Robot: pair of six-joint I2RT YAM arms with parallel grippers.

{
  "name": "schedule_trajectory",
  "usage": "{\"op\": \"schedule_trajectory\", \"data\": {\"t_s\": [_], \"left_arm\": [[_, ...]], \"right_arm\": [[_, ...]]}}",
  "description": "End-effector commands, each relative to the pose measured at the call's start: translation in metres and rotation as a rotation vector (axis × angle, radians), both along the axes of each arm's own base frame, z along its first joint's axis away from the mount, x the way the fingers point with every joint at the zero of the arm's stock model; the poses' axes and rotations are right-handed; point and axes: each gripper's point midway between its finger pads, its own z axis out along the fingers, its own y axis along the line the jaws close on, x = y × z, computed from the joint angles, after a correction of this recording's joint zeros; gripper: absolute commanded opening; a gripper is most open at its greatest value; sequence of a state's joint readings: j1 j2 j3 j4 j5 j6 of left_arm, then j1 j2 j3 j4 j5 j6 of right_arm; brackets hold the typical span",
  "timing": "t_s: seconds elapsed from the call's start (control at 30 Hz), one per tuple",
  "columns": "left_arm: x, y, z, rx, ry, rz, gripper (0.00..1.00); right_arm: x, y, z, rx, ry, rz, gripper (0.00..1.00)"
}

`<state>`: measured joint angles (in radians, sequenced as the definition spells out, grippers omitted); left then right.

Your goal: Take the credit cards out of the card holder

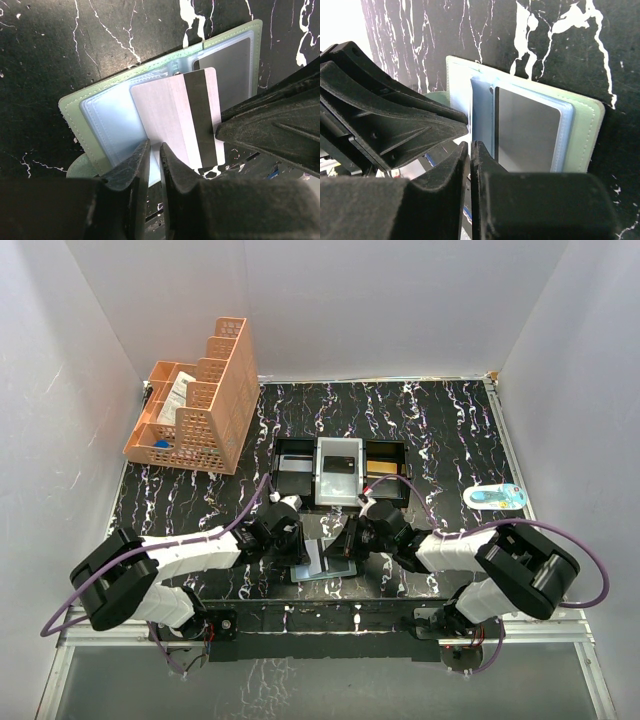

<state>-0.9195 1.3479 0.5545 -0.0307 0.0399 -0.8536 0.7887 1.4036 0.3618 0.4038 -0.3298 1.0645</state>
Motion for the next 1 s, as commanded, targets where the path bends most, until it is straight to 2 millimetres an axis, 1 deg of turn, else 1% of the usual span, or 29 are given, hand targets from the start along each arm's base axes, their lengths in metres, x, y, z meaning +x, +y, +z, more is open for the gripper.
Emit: {"op": "schedule_trajectory", "data": {"t_s": [0.0, 0.13, 0.3, 0.53, 0.7, 0.97], "left_arm": [[-0.008, 0.018, -0.015, 0.064, 0.011, 0.01, 0.13], [-0.012, 0.021, -0.022, 0.07, 0.024, 0.01, 0.12], [-0.012, 0.023, -0.022, 0.073, 0.021, 0.011, 0.12], [-0.012, 0.023, -0.021, 0.072, 0.022, 0.007, 0.11], [-0.01, 0.025, -0.018, 0.077, 0.005, 0.016, 0.11], [-0.009, 0.027, -0.011, 0.072, -0.012, 0.025, 0.11]], "right_arm": [[0.003, 0.013, 0.018, 0.093, -0.056, 0.046, 0.09], [0.004, 0.017, 0.016, 0.095, -0.053, 0.065, 0.16], [0.008, 0.022, 0.013, 0.086, -0.049, 0.071, 0.17], [0.007, 0.026, 0.006, 0.092, -0.023, 0.088, 0.12], [0.007, 0.023, 0.005, 0.084, -0.025, 0.072, 0.0], [0.016, 0.005, 0.006, -0.02, -0.08, 0.013, 0.0]]}}
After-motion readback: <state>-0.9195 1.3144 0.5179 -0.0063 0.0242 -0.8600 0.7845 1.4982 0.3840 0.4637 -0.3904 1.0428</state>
